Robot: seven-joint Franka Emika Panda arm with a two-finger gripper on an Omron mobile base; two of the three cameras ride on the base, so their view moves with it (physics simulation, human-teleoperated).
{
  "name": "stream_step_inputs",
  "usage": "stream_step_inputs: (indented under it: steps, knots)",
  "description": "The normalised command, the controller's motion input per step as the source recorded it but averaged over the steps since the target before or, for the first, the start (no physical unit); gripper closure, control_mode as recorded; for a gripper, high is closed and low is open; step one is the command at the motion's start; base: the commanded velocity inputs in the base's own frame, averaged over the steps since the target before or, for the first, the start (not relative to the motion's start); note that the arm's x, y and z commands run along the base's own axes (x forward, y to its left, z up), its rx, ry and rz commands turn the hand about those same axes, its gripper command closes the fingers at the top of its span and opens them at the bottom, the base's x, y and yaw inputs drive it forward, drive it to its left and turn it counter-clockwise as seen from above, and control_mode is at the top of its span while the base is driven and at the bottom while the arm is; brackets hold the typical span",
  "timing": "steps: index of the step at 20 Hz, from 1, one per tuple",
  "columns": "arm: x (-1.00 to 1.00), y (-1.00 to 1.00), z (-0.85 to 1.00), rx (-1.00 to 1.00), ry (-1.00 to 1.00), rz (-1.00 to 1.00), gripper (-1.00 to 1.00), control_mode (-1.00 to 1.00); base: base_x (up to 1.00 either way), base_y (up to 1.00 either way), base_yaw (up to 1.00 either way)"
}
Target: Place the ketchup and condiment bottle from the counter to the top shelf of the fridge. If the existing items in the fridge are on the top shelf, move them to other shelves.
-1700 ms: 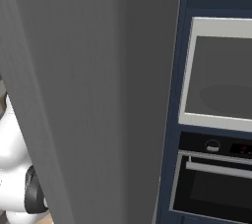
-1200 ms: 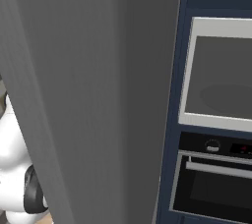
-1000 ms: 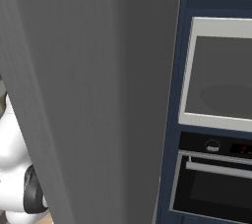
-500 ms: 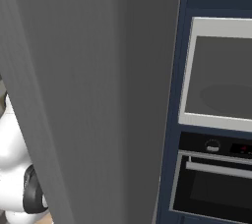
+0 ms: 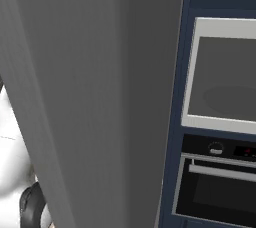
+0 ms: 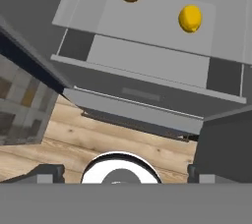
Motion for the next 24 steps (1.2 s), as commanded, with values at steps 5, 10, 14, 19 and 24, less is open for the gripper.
stream_step_inputs:
  steps: [5, 10, 14, 19, 24]
  knots:
    - [-0.96, 0.12, 0.00, 0.09, 0.00, 0.11, -1.00, -1.00, 0.00, 0.00, 0.00]
    - [-1.00, 0.02, 0.00, 0.07, 0.00, 0.07, -1.00, -1.00, 0.00, 0.00, 0.00]
    - [-0.99, 0.00, 0.00, 0.01, 0.00, 0.01, -1.00, -1.00, 0.00, 0.00, 0.00]
    - [-0.92, 0.00, 0.00, 0.00, -0.02, -0.03, -1.00, -1.00, 0.00, 0.00, 0.00]
    - [-0.46, 0.00, 0.00, 0.00, -0.07, -0.17, -1.00, -1.00, 0.00, 0.00, 0.00]
